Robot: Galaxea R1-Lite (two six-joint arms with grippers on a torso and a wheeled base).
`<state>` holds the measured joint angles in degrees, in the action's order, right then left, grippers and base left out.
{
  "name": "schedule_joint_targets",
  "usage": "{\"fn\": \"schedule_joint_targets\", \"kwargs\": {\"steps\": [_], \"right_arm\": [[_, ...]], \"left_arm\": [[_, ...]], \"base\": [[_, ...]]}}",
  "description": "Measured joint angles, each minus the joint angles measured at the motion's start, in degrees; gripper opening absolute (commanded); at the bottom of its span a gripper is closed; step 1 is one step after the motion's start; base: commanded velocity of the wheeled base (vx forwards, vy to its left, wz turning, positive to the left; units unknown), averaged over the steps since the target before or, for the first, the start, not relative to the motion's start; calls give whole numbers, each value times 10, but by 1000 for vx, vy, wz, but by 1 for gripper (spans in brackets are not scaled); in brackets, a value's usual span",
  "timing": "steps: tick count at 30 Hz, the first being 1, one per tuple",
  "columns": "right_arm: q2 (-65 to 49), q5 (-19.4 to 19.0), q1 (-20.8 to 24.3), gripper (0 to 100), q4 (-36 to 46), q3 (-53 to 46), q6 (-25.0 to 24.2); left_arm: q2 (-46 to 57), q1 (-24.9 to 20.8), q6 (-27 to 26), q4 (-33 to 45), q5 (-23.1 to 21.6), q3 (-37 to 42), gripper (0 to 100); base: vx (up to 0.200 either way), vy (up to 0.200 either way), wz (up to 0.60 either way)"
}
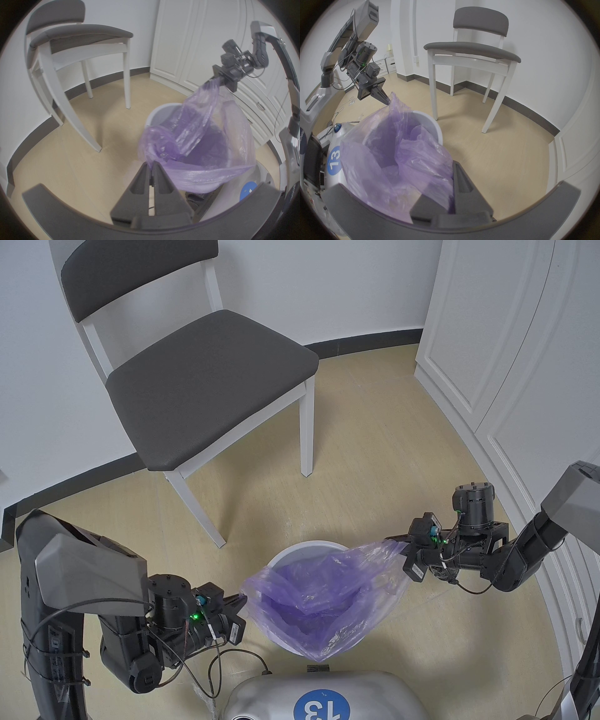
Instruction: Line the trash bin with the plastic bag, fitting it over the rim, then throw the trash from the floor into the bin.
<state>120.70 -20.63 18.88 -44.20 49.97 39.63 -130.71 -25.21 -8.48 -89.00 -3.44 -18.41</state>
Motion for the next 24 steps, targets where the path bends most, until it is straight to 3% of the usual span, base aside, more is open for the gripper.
{"fn": "schedule_joint_targets", "kwargs": {"steps": [11, 24], "right_arm": [[-5, 3, -31, 0, 4, -5, -4], [-17, 5, -44, 0, -60, -153, 60]], "left_arm": [[5, 35, 8, 0, -2, 41, 0], [9, 34, 17, 0, -5, 83, 0]], "base": [[0, 0, 0], [0, 0, 0]]}}
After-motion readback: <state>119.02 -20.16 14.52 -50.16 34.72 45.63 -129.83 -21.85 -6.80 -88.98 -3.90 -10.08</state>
